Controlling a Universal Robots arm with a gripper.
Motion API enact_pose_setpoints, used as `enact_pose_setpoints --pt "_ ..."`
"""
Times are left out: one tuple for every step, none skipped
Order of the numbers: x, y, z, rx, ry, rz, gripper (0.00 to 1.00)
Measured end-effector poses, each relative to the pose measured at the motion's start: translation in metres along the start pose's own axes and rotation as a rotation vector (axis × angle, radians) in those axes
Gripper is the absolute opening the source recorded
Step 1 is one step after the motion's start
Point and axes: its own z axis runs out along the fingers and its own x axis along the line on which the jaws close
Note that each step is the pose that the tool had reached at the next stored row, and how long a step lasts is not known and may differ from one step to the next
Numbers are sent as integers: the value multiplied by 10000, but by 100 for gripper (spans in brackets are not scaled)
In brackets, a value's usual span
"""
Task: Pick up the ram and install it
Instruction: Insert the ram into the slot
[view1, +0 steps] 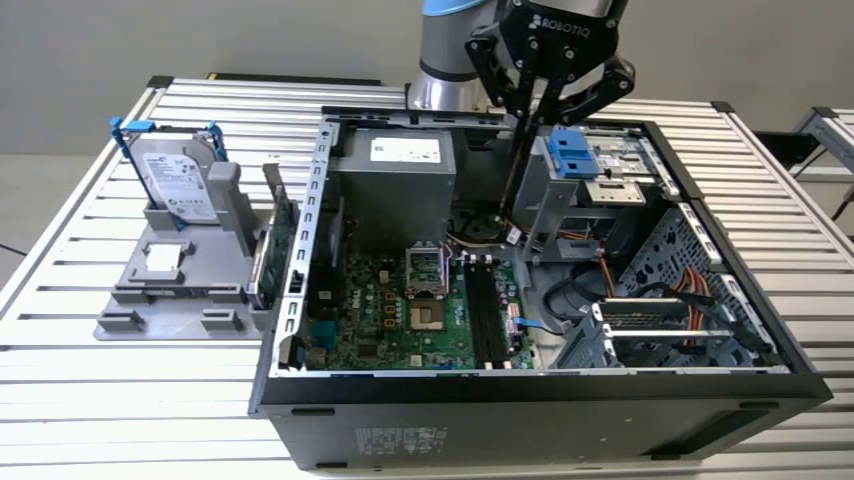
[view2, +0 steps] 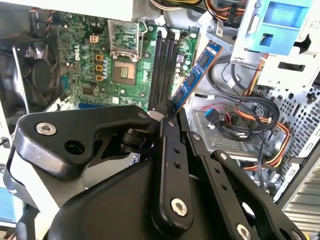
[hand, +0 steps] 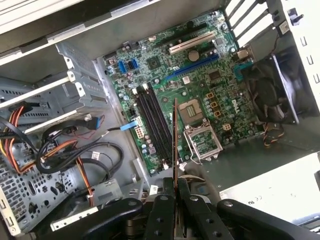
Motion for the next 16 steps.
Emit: enact_pose_setpoints --pt "0 0 0 -1 2 -71 0" --pt "0 0 0 -3 3 -142 0" --pt "0 0 0 -4 4 -207 0" --pt "0 0 0 -5 5 -283 0" --pt "0 0 0 -7 7 -351 0" --pt "0 0 0 -8 8 -420 0" --pt "0 0 0 -9 9 -493 0" --pt "0 0 0 -11 11 -559 0" --pt "0 0 0 -12 12 -633 0" --pt "0 0 0 -14 14 -698 0" --pt "0 0 0 -15 15 -772 0" --pt "0 0 0 -16 16 -840 0" --pt "0 0 0 -18 17 -910 0" --pt "0 0 0 -19 19 -979 0" --pt "0 0 0 -20 20 -1045 0" --pt "0 0 0 -21 21 -1115 0"
